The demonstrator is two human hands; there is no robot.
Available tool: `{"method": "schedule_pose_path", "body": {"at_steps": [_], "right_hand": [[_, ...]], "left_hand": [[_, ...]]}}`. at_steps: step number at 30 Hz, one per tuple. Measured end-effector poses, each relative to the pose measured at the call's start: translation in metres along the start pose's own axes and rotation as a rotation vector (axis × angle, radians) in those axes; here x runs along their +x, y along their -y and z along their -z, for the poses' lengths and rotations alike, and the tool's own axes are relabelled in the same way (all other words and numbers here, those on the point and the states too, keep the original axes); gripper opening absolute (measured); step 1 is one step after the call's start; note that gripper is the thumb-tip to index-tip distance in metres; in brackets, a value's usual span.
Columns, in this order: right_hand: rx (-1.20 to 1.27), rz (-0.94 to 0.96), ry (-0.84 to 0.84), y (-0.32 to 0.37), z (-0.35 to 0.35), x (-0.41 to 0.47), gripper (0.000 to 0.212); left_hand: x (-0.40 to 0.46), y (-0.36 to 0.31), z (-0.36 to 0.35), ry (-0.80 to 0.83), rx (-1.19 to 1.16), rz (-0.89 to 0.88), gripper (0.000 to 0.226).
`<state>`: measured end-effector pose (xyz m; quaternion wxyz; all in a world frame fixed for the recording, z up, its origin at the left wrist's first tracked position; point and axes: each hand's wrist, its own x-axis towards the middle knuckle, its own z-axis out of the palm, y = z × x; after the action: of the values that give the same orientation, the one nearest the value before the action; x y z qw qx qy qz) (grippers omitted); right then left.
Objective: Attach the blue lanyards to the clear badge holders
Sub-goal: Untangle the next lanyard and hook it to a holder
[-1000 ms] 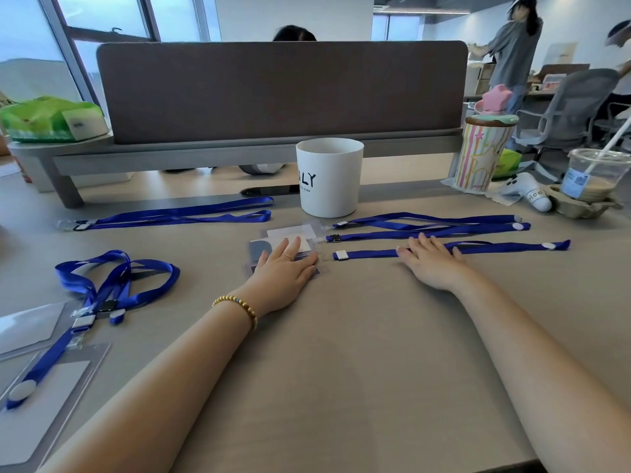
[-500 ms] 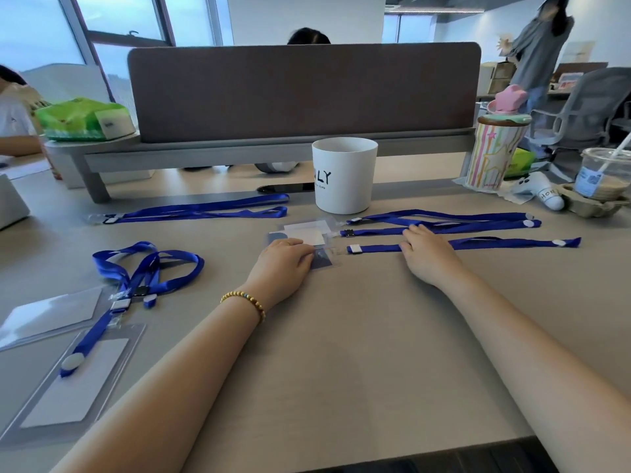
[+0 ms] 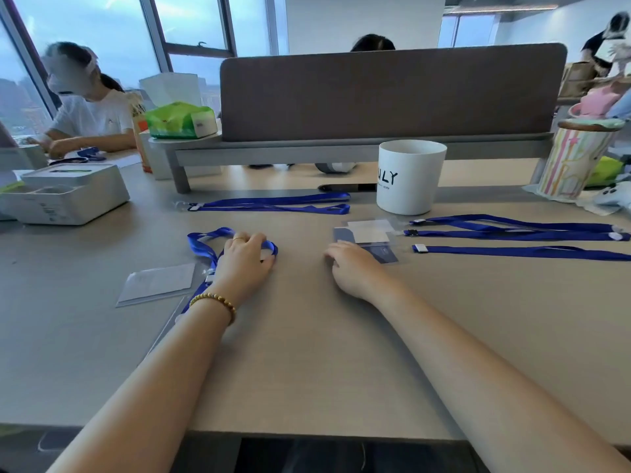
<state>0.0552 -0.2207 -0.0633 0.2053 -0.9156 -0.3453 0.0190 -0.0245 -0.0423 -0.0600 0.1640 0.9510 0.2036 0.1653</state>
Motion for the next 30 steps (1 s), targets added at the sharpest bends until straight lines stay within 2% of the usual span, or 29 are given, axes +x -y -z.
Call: {"method": "schedule_pose_path", "body": {"at_steps": [2,4,6,9,12,14,18,22,24,27,30], "right_hand": [[0.030,0.031,0.003,0.018,-0.008,0.006,0.034],[0.045,0.070,0.021,0.035,-0.015,0.011,0.035],[0.057,0.095,0.040,0.046,-0.021,0.014,0.037],[0.060,0.115,0.055,0.048,-0.027,0.018,0.037],[0.102,0.118,0.033,0.044,-0.026,0.019,0.038],[0.156,0.107,0.030,0.042,-0.023,0.018,0.042],[0.227,0.102,0.048,0.044,-0.022,0.019,0.046],[0.448,0.115,0.069,0.046,-0.021,0.019,0.044],[0.480,0.126,0.106,0.047,-0.020,0.018,0.047],[0.354,0.184,0.214,0.051,-0.023,0.013,0.048],[0.365,0.200,0.178,0.054,-0.025,0.015,0.045]], "left_hand": [[0.004,0.013,0.009,0.071,-0.040,0.041,0.047],[0.005,0.022,0.015,0.212,-0.036,-0.017,0.053],[0.007,0.028,0.018,0.252,-0.025,-0.088,0.046],[0.009,0.036,0.016,0.166,-0.103,-0.103,0.020],[0.011,0.036,0.013,0.079,-0.167,-0.089,0.010],[0.012,0.033,0.015,-0.035,-0.312,-0.095,0.004],[0.018,0.024,0.024,-0.244,-0.684,-0.085,0.016],[0.027,0.003,0.042,-0.330,-0.900,-0.068,0.025],[0.033,-0.009,0.051,-0.385,-0.969,-0.049,0.023],[0.039,-0.019,0.058,-0.451,-0.998,-0.026,0.014],[0.040,-0.028,0.071,-0.425,-1.080,-0.070,0.018]]}}
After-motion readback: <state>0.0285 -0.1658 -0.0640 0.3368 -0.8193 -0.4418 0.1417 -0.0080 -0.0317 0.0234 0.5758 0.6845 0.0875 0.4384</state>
